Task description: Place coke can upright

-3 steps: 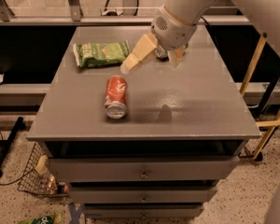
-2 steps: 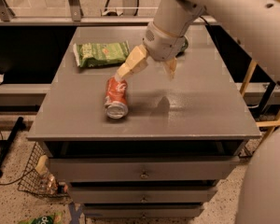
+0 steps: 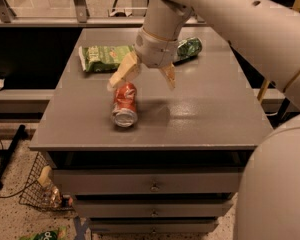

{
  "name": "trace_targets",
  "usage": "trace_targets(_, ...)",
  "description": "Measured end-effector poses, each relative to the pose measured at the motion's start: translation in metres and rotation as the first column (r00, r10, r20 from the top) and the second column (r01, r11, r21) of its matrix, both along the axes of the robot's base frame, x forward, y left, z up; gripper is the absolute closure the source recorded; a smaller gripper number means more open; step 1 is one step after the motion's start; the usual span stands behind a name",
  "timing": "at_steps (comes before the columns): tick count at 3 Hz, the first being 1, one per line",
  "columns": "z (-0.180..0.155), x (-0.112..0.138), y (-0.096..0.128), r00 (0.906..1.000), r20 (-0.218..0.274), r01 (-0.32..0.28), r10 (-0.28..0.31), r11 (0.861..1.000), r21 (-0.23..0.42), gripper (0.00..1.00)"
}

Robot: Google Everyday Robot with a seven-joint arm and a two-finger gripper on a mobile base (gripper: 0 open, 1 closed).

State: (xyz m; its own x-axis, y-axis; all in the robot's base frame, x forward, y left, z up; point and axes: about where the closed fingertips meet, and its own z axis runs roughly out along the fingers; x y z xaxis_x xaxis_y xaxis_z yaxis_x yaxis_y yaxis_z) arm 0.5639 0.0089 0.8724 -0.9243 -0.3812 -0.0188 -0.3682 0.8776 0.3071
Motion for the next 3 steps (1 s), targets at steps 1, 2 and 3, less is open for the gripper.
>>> trace_targets(1,0.003,-0.003,0.018,1.0000,0.000,-0.007,0.007,0.999,-0.038,0.00)
trace_targets(2,0.005,0.002,0.038,0.9996,0.004,-0.026,0.027,0.997,-0.073,0.00)
trace_targets(3,-0.001,0.014,0.056,0.9988,-0.007,-0.049,0.048,0.994,-0.095,0.00)
